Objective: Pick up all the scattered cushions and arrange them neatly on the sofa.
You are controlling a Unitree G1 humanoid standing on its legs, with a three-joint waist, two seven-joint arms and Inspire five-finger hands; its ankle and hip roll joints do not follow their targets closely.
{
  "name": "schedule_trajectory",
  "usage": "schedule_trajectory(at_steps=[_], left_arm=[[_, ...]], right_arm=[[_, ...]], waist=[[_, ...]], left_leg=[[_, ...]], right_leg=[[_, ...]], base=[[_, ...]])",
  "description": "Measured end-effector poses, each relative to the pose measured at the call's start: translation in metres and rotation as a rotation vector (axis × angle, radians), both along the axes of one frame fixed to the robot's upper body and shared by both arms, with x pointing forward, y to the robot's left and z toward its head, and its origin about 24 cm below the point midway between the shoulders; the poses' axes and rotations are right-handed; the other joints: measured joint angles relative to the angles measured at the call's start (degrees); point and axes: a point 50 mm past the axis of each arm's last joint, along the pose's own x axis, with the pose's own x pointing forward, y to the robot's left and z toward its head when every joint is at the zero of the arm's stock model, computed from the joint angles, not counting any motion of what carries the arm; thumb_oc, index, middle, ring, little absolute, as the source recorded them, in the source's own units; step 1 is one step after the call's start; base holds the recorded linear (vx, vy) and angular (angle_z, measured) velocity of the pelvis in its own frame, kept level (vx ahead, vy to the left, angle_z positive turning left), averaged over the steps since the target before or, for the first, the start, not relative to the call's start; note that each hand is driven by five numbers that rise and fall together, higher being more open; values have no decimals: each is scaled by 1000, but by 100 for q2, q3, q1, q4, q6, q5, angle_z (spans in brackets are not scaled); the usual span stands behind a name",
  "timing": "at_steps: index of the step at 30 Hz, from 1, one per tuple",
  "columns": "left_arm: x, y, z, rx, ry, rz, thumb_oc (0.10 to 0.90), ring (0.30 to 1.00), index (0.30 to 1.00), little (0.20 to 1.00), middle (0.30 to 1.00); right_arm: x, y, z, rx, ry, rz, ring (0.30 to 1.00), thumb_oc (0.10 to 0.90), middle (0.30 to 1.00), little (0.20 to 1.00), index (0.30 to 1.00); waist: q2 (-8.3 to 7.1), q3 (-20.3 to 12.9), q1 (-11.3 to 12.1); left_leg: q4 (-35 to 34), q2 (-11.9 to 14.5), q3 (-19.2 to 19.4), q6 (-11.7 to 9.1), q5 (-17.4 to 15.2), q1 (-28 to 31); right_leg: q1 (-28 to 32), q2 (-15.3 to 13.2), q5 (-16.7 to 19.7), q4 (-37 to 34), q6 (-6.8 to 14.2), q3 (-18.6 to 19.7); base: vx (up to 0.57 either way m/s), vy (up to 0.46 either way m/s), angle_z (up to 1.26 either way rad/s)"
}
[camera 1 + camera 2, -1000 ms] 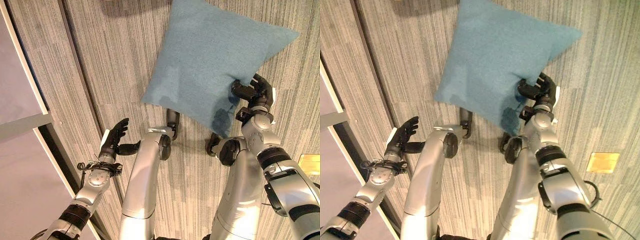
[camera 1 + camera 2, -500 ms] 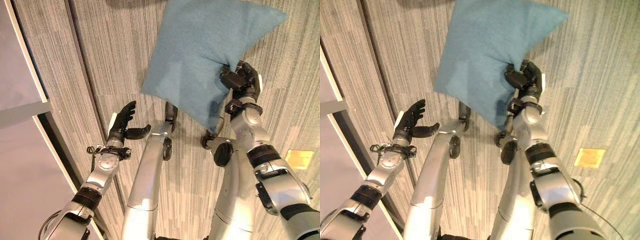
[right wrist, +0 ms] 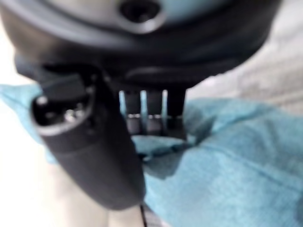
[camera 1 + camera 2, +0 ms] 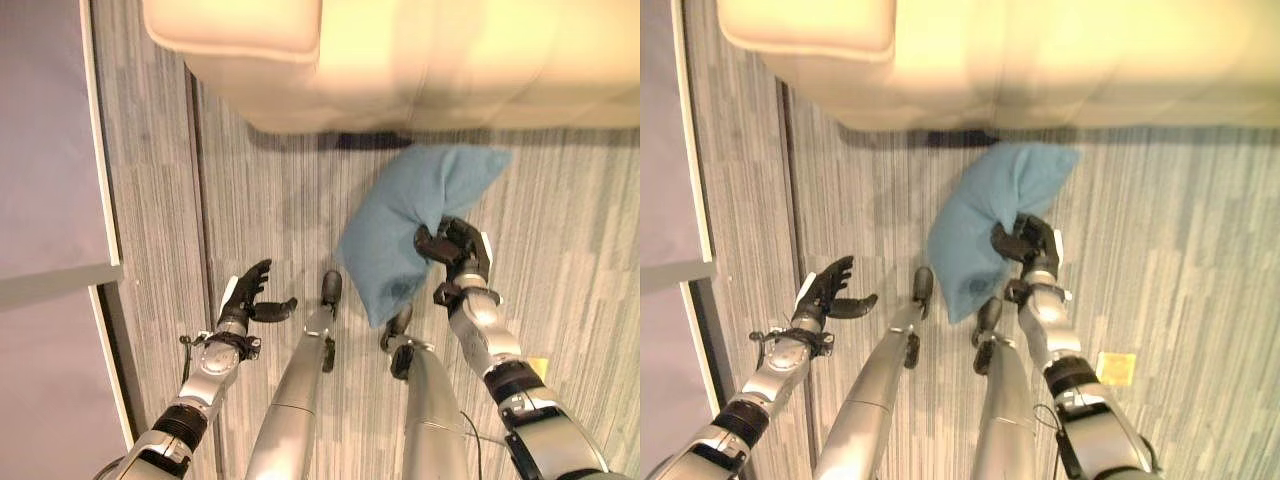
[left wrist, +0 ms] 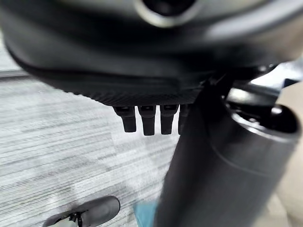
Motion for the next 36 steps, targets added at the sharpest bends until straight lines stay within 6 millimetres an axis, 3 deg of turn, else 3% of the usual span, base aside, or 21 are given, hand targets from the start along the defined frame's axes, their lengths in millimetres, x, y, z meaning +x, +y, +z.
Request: schedule_trajectory(at_steps=[1,3,10,12,15,17,19,23,26,32,36], left_arm=[[-5,4,-6,-5,25,21,800,900,900,900,900],[-22,14,-20,7,88,49,800,900,900,900,900],[-44,13,-46,-61,212,75,800,900,900,900,900],[-62,23,-59,-42,293,86,800,900,900,900,900],[-65,22,-64,-49,324,89,800,900,900,900,900],[-77,23,-72,-50,371,103,800,900,900,900,900],[-85,28,-75,-27,389,99,800,900,900,900,900],[-77,30,-67,-51,351,111,800,900,900,900,900],[-68,27,-59,-95,300,120,800,900,900,900,900],[-46,6,-39,-266,172,130,800,900,900,900,900],[-42,-6,-39,-359,158,154,800,900,900,900,900]], right_arm=[[-5,0,-8,-8,27,4,300,400,300,300,300],[-17,4,-26,-13,80,15,300,400,300,300,300],[-45,-10,-48,-142,199,103,300,400,300,300,300],[-51,-8,-52,-176,214,161,300,400,300,300,300],[-52,-18,-31,-267,163,226,300,400,300,300,300],[-55,-26,-16,-360,130,288,300,400,300,300,300],[-54,-26,-8,-369,89,292,300,400,300,300,300],[-49,-27,33,-503,-28,383,300,400,300,300,300],[-45,-26,50,-539,-90,408,300,400,300,300,300],[-31,-12,96,-571,-260,436,300,400,300,300,300],[-28,-1,120,-556,-359,462,300,400,300,300,300]], waist=[[-50,-21,-2],[-309,-184,-82],[-492,-288,-28],[-675,-491,-40],[-705,-572,-22],[-718,-591,-25],[-825,-950,-82],[-872,-1071,-78],[-903,-1147,-169],[-900,-1152,-250],[-904,-1162,-236]], left_leg=[[-163,-4,-24,8,37,244],[-496,6,-76,-18,69,725],[-1235,97,-219,-15,184,2225],[-1431,99,-182,-20,178,2699],[-1726,129,-135,-22,204,3046],[-2026,110,-116,15,245,3598],[-2196,98,-25,14,242,3692],[-2251,103,153,21,252,4076],[-2252,128,205,23,240,4145],[-2255,185,349,12,217,4310],[-2255,223,406,0,202,4340]], right_leg=[[239,22,14,-147,20,-25],[705,59,32,-439,46,-76],[2532,307,371,-1754,187,-362],[3109,364,472,-2219,246,-326],[3527,444,724,-2731,243,-321],[4161,478,916,-3257,373,-306],[4252,485,987,-3494,359,-295],[4686,504,1197,-3811,440,-129],[4726,517,1197,-3811,439,-80],[4815,552,1222,-3812,402,91],[4815,586,1258,-3813,349,169]], base=[[71,-6,3],[155,7,7],[115,46,8],[177,55,-9],[193,56,-10],[102,34,-9],[168,37,-13],[108,17,-19],[70,9,-15],[30,-5,-17],[34,-13,-9]])
